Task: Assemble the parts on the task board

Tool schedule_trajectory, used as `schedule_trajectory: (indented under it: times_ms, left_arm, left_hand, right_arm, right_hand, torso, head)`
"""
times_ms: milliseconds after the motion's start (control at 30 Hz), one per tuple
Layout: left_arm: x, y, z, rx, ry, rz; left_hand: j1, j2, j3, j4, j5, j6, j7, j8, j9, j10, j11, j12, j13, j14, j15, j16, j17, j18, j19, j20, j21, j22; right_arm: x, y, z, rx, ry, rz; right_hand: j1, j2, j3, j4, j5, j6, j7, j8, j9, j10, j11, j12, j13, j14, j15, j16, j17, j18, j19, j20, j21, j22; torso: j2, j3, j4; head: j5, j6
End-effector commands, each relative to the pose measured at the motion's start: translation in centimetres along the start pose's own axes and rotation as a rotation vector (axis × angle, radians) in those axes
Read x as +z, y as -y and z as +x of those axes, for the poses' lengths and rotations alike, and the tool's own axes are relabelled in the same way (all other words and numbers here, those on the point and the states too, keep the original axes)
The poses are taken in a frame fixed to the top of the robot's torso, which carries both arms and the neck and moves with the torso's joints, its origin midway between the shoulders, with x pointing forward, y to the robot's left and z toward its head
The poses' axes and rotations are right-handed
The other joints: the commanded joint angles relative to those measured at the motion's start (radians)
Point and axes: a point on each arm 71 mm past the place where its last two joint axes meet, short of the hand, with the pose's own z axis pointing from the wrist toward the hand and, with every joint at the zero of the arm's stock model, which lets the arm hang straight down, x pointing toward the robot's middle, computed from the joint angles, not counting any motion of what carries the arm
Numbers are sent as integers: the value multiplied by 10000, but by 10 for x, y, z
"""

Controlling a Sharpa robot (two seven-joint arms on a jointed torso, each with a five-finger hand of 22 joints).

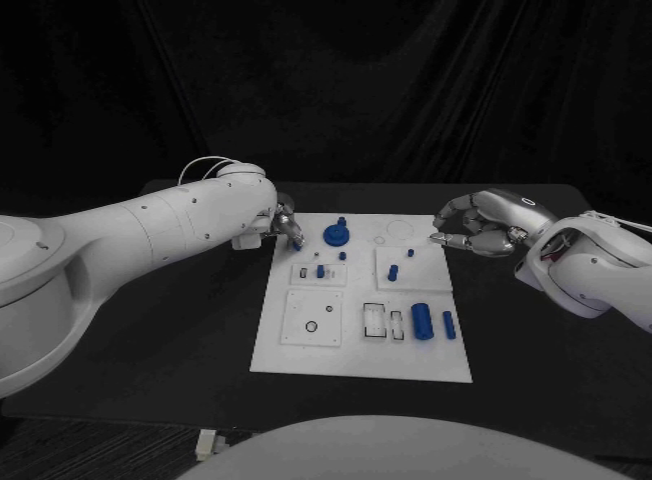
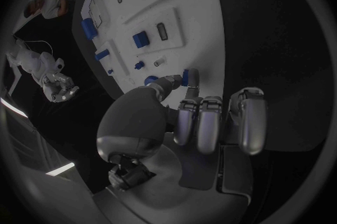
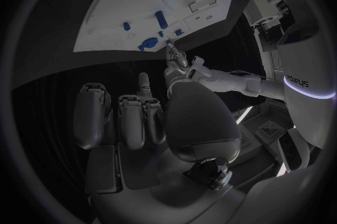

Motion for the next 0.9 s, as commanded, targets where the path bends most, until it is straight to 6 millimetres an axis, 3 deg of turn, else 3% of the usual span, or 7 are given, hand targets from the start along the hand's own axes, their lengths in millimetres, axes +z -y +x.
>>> schedule_trajectory:
  times_ms: [33, 267, 567, 900]
  left_arm:
    - [-1, 3, -1, -147, 341, 467]
    - [-6, 2, -1, -245, 648, 897]
    - [-22, -1, 0, -145, 599, 943]
    - [-48, -8, 9, -229, 829, 943]
  left_hand:
    - [-23, -78, 370, -275, 114, 138, -29, 77, 75, 1042, -45, 27, 2610, 1057, -18, 26, 2632, 56, -2, -39, -21, 2066]
    - [-262, -168, 840, -432, 113, 585, -136, 277, 217, 1042, -132, 27, 2610, 1057, -95, 26, 2632, 57, 4, -94, -21, 2065]
    - [-311, -189, 861, -421, 90, 596, -141, 264, 209, 1042, -137, 27, 2610, 1057, -101, 26, 2632, 66, -21, -100, -53, 2053]
    - [-547, -249, 945, -338, -199, 675, -179, 204, 173, 1042, -168, 27, 2610, 1057, -130, 26, 2632, 69, -36, -130, -76, 2045]
  right_arm:
    - [-1, 2, 1, -6, -55, 187]
    - [-2, 3, 1, -10, -79, 254]
    - [-3, 6, 1, 137, -155, 411]
    - [-5, 8, 5, 239, -284, 574]
  right_hand:
    - [7, 107, -8, -47, 59, 75, 22, -60, -14, 1028, 78, 25, 2635, 881, 74, -1, 1851, 74, 147, 60, -33, 1914]
    - [17, 115, -2, -49, 65, 80, 23, -68, -19, 1028, 79, 25, 2635, 880, 74, -1, 1850, 76, 143, 60, -43, 1912]
    - [57, 140, 19, -64, 82, 91, 22, -84, -30, 1028, 80, 25, 2635, 877, 75, -10, 1838, 82, 132, 61, -71, 1903]
    - [172, 154, 59, -102, 203, 117, 28, -131, -60, 1028, 84, 25, 2635, 869, 79, -36, 1806, 90, 115, 65, -114, 1891]
  torso:
    - [8, 1, 9]
    - [-6, -2, 10]
    - [-10, 1, 7]
    - [-5, 6, 8]
  head:
    - [15, -2]
    - [9, -2]
    - [-6, -2]
    - [46, -2]
